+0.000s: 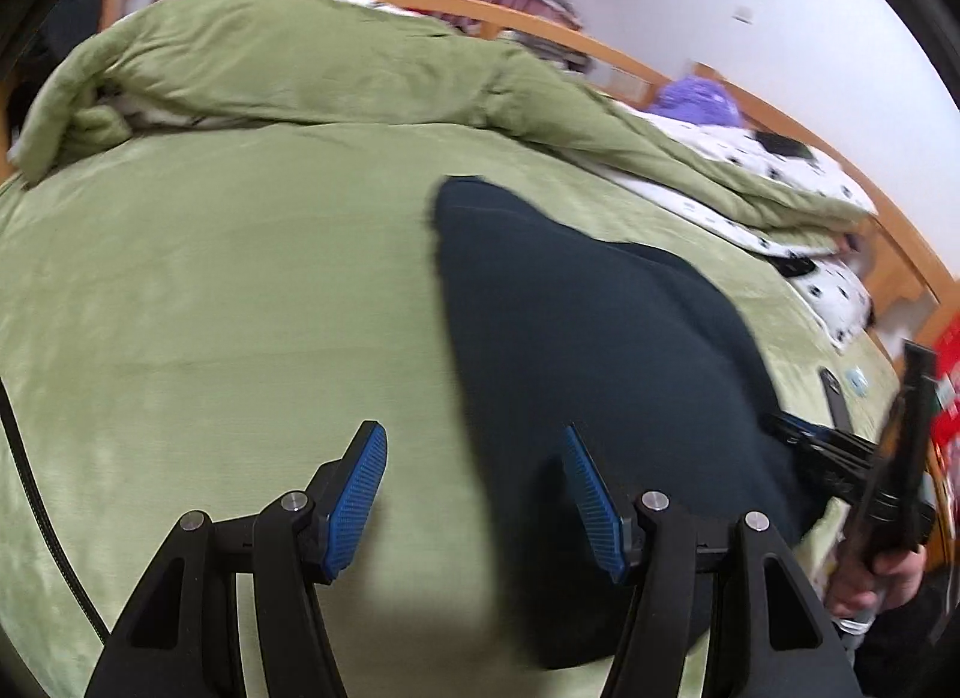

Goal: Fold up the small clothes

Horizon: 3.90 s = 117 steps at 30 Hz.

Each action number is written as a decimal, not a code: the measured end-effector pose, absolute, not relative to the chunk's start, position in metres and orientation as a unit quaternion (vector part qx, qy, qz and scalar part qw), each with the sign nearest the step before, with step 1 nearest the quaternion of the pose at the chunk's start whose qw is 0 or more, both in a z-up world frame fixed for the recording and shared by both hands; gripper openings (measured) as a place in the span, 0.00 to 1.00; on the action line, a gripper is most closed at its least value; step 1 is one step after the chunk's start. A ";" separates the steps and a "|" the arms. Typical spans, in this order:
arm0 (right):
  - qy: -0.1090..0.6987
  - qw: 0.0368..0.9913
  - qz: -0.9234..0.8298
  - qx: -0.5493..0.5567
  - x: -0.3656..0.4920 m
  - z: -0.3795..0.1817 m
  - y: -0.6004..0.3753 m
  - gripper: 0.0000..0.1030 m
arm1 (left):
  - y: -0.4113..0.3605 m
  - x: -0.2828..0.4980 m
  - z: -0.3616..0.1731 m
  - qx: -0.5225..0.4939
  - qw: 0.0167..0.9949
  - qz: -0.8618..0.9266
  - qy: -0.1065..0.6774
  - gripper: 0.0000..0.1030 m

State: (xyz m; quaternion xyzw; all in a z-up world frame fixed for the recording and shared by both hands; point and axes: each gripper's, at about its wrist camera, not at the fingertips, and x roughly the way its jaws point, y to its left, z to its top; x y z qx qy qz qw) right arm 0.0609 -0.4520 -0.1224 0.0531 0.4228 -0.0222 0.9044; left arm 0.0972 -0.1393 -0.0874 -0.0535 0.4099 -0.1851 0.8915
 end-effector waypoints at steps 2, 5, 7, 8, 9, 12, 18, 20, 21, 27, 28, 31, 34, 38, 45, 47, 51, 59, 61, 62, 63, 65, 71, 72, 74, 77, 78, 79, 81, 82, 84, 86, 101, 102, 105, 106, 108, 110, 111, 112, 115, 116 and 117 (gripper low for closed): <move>0.429 0.902 -0.035 0.047 0.061 -0.127 -0.459 0.14 | -0.159 0.092 -0.090 -0.038 0.888 -0.199 0.414 0.57; 0.435 0.898 -0.043 0.050 0.056 -0.131 -0.466 0.10 | -0.176 0.086 -0.107 -0.017 0.887 -0.189 0.422 0.58; 0.446 0.892 -0.045 0.052 0.059 -0.136 -0.468 0.10 | -0.180 0.083 -0.120 -0.006 0.888 -0.182 0.422 0.58; 0.449 0.891 -0.045 0.043 0.060 -0.138 -0.466 0.10 | -0.180 0.083 -0.126 -0.004 0.888 -0.180 0.422 0.59; 0.450 0.891 -0.046 0.035 0.061 -0.138 -0.465 0.10 | -0.180 0.082 -0.128 -0.004 0.890 -0.180 0.420 0.61; 0.442 0.896 -0.044 0.030 0.061 -0.132 -0.465 0.10 | -0.171 0.088 -0.122 -0.017 0.886 -0.187 0.425 0.62; 0.392 0.917 -0.030 0.068 0.080 -0.098 -0.470 0.30 | -0.154 0.113 -0.111 -0.048 0.888 -0.179 0.421 0.62; 0.386 0.919 -0.026 0.075 0.099 -0.089 -0.470 0.41 | -0.151 0.125 -0.110 -0.060 0.889 -0.174 0.419 0.62; 0.385 0.919 -0.022 0.079 0.111 -0.086 -0.470 0.41 | -0.151 0.130 -0.109 -0.060 0.891 -0.171 0.417 0.62; 0.418 0.905 -0.012 0.076 0.167 -0.096 -0.462 0.41 | -0.158 0.153 -0.109 -0.046 0.900 -0.159 0.402 0.66; 0.432 0.899 -0.019 0.067 0.176 -0.104 -0.460 0.39 | -0.158 0.155 -0.110 -0.046 0.900 -0.160 0.403 0.66; 0.451 0.891 -0.033 0.037 0.192 -0.125 -0.455 0.29 | -0.160 0.159 -0.114 -0.046 0.899 -0.164 0.403 0.69; 0.474 0.879 -0.047 0.018 0.204 -0.141 -0.458 0.18 | -0.163 0.159 -0.115 -0.044 0.900 -0.164 0.400 0.71; 0.475 0.879 -0.047 0.013 0.201 -0.137 -0.461 0.18 | -0.161 0.157 -0.115 -0.048 0.900 -0.159 0.403 0.71; 0.425 0.904 -0.030 0.029 0.133 -0.105 -0.466 0.28 | -0.154 0.140 -0.117 -0.065 0.890 -0.176 0.415 0.69; 0.430 0.903 -0.018 0.013 0.108 -0.111 -0.465 0.28 | -0.155 0.130 -0.117 -0.057 0.889 -0.181 0.417 0.69; 0.468 0.883 -0.036 0.003 0.073 -0.137 -0.476 0.29 | -0.158 0.111 -0.113 -0.037 0.891 -0.184 0.414 0.69; 0.445 0.891 -0.077 0.048 0.023 -0.093 -0.478 0.30 | -0.145 0.071 -0.079 -0.021 0.896 -0.177 0.408 0.68; 0.429 0.898 -0.082 0.058 0.008 -0.072 -0.475 0.31 | -0.139 0.058 -0.064 -0.020 0.901 -0.171 0.398 0.68; 0.424 0.899 -0.084 0.064 0.002 -0.063 -0.474 0.33 | -0.136 0.054 -0.058 -0.020 0.903 -0.169 0.395 0.68; 0.418 0.902 -0.084 0.071 -0.002 -0.053 -0.473 0.40 | -0.133 0.048 -0.050 -0.020 0.905 -0.168 0.390 0.68; 0.394 0.912 -0.078 0.085 -0.020 -0.025 -0.463 0.51 | -0.128 0.035 -0.033 -0.019 0.910 -0.164 0.380 0.68; 0.364 0.926 -0.082 0.059 -0.053 0.019 -0.424 0.62 | -0.118 -0.003 0.009 -0.003 0.921 -0.150 0.359 0.75; 0.362 0.927 -0.083 0.056 -0.059 0.022 -0.419 0.66 | -0.117 -0.008 0.013 -0.002 0.922 -0.148 0.359 0.76; 0.354 0.930 -0.087 0.044 -0.071 0.030 -0.408 0.69 | -0.114 -0.017 0.022 0.000 0.923 -0.141 0.358 0.77; 0.346 0.934 -0.089 0.030 -0.088 0.039 -0.393 0.83 | -0.111 -0.027 0.033 0.005 0.926 -0.137 0.353 0.79; 0.343 0.935 -0.089 0.029 -0.092 0.041 -0.390 0.86 | -0.111 -0.031 0.036 0.008 0.927 -0.133 0.350 0.79; 0.340 0.936 -0.090 0.029 -0.096 0.043 -0.388 0.86 | -0.111 -0.034 0.039 0.012 0.928 -0.129 0.348 0.79; 0.340 0.936 -0.089 0.029 -0.102 0.045 -0.385 0.86 | -0.109 -0.039 0.042 0.014 0.929 -0.127 0.346 0.79; 0.341 0.935 -0.090 0.030 -0.105 0.046 -0.384 0.86 | -0.109 -0.040 0.044 0.014 0.929 -0.127 0.346 0.79; 0.343 0.935 -0.091 0.033 -0.109 0.047 -0.383 0.86 | -0.108 -0.044 0.046 0.016 0.930 -0.125 0.345 0.79; 0.344 0.934 -0.090 0.040 -0.113 0.048 -0.383 0.86 | -0.108 -0.048 0.048 0.019 0.932 -0.122 0.341 0.79; 0.346 0.933 -0.093 0.042 -0.123 0.051 -0.384 0.86 | -0.113 -0.059 0.054 0.032 0.935 -0.120 0.333 0.79; 0.346 0.933 -0.093 0.042 -0.123 0.051 -0.385 0.86 | -0.113 -0.059 0.055 0.033 0.935 -0.119 0.332 0.79; 0.344 0.933 -0.093 0.042 -0.124 0.052 -0.385 0.86 | -0.113 -0.060 0.056 0.032 0.936 -0.118 0.330 0.79; 0.345 0.933 -0.093 0.043 -0.124 0.052 -0.385 0.86 | -0.113 -0.060 0.057 0.032 0.936 -0.118 0.329 0.79; 0.344 0.933 -0.094 0.042 -0.124 0.052 -0.385 0.86 | -0.113 -0.062 0.059 0.033 0.937 -0.118 0.328 0.79; 0.344 0.933 -0.095 0.043 -0.125 0.052 -0.385 0.86 | -0.113 -0.062 0.058 0.032 0.936 -0.118 0.329 0.79; 0.344 0.933 -0.095 0.043 -0.125 0.052 -0.385 0.86 | -0.113 -0.062 0.058 0.032 0.936 -0.119 0.329 0.79; 0.344 0.933 -0.095 0.043 -0.125 0.052 -0.385 0.86 | -0.112 -0.062 0.059 0.032 0.936 -0.119 0.330 0.79; 0.345 0.933 -0.097 0.042 -0.126 0.053 -0.384 0.86 | -0.112 -0.063 0.060 0.033 0.936 -0.119 0.330 0.79; 0.344 0.933 -0.097 0.043 -0.126 0.053 -0.384 0.86 | -0.112 -0.063 0.060 0.033 0.936 -0.118 0.330 0.79; 0.344 0.933 -0.096 0.043 -0.126 0.053 -0.384 0.86 | -0.112 -0.063 0.060 0.032 0.936 -0.119 0.331 0.79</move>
